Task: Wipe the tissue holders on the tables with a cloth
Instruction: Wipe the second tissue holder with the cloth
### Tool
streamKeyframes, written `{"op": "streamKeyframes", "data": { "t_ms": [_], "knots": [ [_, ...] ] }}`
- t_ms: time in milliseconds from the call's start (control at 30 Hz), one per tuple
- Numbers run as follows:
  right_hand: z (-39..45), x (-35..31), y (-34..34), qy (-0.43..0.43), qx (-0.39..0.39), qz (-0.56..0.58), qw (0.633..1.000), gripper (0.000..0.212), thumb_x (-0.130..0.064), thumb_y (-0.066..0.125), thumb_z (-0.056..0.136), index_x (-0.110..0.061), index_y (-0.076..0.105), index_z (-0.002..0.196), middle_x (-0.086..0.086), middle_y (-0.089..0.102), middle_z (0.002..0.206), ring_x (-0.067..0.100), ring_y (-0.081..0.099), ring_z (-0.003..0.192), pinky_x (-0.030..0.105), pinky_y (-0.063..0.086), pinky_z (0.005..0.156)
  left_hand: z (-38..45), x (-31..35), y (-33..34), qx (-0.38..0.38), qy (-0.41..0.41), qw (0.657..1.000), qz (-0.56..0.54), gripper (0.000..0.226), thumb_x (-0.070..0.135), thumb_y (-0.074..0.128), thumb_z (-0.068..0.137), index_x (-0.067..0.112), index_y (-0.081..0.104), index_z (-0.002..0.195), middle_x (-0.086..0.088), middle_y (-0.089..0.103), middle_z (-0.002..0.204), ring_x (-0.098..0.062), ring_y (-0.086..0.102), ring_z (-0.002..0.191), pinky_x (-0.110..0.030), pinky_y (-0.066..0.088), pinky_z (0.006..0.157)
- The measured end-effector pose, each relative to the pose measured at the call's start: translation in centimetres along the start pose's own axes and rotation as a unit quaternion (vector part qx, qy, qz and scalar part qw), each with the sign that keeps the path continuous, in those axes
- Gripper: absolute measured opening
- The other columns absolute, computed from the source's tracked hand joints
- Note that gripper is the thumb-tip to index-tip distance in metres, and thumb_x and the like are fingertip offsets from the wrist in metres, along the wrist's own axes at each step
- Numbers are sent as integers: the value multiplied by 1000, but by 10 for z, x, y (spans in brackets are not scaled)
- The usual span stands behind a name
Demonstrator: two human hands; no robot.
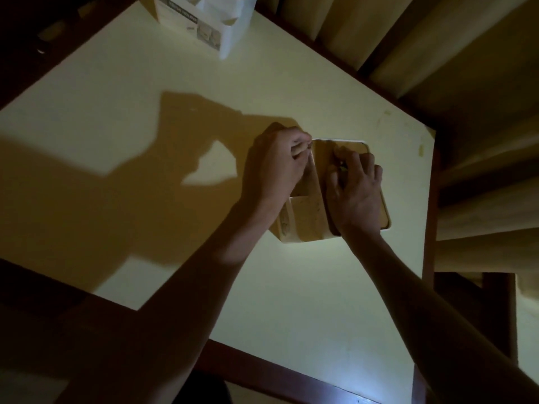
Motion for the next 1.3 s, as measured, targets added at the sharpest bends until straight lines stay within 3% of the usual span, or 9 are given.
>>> {"op": "streamKeyframes", "data": {
  "t_ms": [100, 200, 333, 433, 767, 900, 1067, 1200, 1300],
  "knots": [
    [-2, -1, -1, -5, 5, 7, 1000, 48, -37, 36, 89, -12, 51, 127, 14, 51, 119, 30, 46, 105, 47, 44, 92, 5, -5, 0, 4, -5, 1000, 29, 16, 26, 71, 82, 24, 73, 98, 5, 70, 98, -17, 64, 91, -36, 55, 76],
    [-2, 0, -1, -1, 3, 7, 1000, 49, -37, 36, 89, -13, 51, 128, 14, 50, 120, 30, 45, 107, 46, 43, 93, 2, -7, 0, -14, -15, 1000, 6, 21, 26, 71, 83, 20, 73, 103, 2, 69, 101, -14, 65, 91, -33, 55, 79],
    [-1, -1, -1, -2, 2, 11, 1000, 53, -43, 31, 88, -14, 51, 128, 12, 51, 120, 27, 45, 107, 45, 41, 94, -3, -7, -3, -88, -24, 995, -39, 35, 31, 69, 85, 22, 67, 118, 2, 66, 113, 3, 58, 97, 2, 41, 78],
    [0, 0, -2, -3, 8, 13, 1000, 52, -41, 33, 88, -13, 52, 127, 12, 51, 120, 28, 46, 105, 46, 42, 93, -4, -12, 2, -161, -25, 986, -24, 44, 25, 69, 83, 26, 61, 126, 8, 63, 123, 7, 55, 109, 8, 33, 81],
    [-2, 3, -1, 10, 1, 12, 1000, 48, -40, 33, 90, -15, 49, 127, 11, 48, 123, 27, 44, 109, 48, 43, 94, -2, -9, 11, -88, 4, 996, 5, 31, 11, 69, 83, 17, 65, 113, 2, 68, 105, -15, 64, 91, -24, 53, 76],
    [-2, 2, 0, 14, -3, 7, 1000, 50, -42, 30, 90, -12, 49, 126, 13, 48, 123, 28, 43, 108, 47, 41, 94, -19, -6, 9, -139, 34, 987, -76, 29, 7, 71, 82, 15, 67, 109, 5, 69, 103, 0, 64, 86, -10, 51, 71],
    [-1, 2, 0, 6, 7, 1, 1000, 33, -24, 41, 95, -8, 51, 122, 16, 49, 118, 29, 43, 100, 47, 40, 90, -39, 5, 13, -199, 124, 967, -100, 35, 9, 79, 73, 21, 71, 105, 1, 70, 101, -7, 63, 88, -18, 51, 74],
    [0, 9, -1, 3, 6, 50, 999, 34, -18, 38, 96, -10, 54, 125, 11, 50, 117, 12, 34, 96, 34, 35, 85, -29, 4, 12, -141, 133, 975, -110, 30, 4, 77, 74, 8, 69, 103, 3, 68, 103, -4, 63, 90, -10, 48, 75],
    [0, 13, -1, 12, -5, 70, 997, 40, -20, 32, 95, -13, 53, 129, 8, 49, 123, 10, 35, 103, 30, 32, 87, -15, -1, 12, -66, 119, 988, -70, 22, 6, 74, 78, 6, 67, 99, -2, 68, 100, -14, 64, 90, -22, 53, 73]
  ]
}}
Point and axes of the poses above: each hand's wrist, its own z-axis towards the middle knuckle, its own y-axis out of the palm, x = y × z, the point moved 10 cm from there along z, towards the middle knuckle
